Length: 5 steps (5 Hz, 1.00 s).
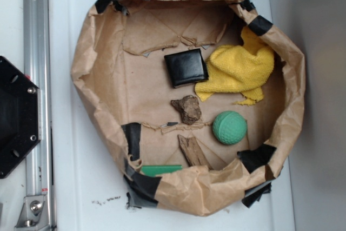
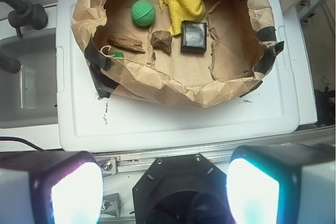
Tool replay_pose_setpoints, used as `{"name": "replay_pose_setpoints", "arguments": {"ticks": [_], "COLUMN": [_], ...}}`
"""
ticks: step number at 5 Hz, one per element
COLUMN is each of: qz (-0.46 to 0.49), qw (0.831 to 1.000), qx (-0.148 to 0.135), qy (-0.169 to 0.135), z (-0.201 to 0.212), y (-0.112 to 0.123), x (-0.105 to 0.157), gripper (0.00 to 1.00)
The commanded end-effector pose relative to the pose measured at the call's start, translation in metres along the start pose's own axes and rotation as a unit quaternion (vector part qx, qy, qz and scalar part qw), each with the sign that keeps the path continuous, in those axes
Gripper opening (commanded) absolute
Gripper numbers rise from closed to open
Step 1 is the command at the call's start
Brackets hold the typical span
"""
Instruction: Grab the black box.
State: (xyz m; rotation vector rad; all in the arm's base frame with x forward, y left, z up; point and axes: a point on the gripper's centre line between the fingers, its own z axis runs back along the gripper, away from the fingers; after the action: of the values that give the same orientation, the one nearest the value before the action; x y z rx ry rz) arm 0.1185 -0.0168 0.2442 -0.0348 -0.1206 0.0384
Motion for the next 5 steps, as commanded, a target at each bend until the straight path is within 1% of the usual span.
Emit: {"name": "replay_pose_setpoints", "arguments": {"ticks": [1, 2, 3, 4, 5], "qz": [0.0, 0.072, 0.086, 0.093, 0.093], "qw": [1.0, 0.996, 0.995, 0.995, 0.995], "qx": [0.0, 0.032, 0.036, 0.024, 0.024], "qy": [0.0, -0.044, -0.045, -0.019, -0.019], "z": [0.0, -0.044, -0.08, -0.11, -0.11], "y": [0.0, 0.026, 0.04, 0.045, 0.045], "x": [0.0, 0.046, 0.088, 0.11, 0.11], "gripper": [1.0, 1.0, 1.0, 1.0, 1.0]}}
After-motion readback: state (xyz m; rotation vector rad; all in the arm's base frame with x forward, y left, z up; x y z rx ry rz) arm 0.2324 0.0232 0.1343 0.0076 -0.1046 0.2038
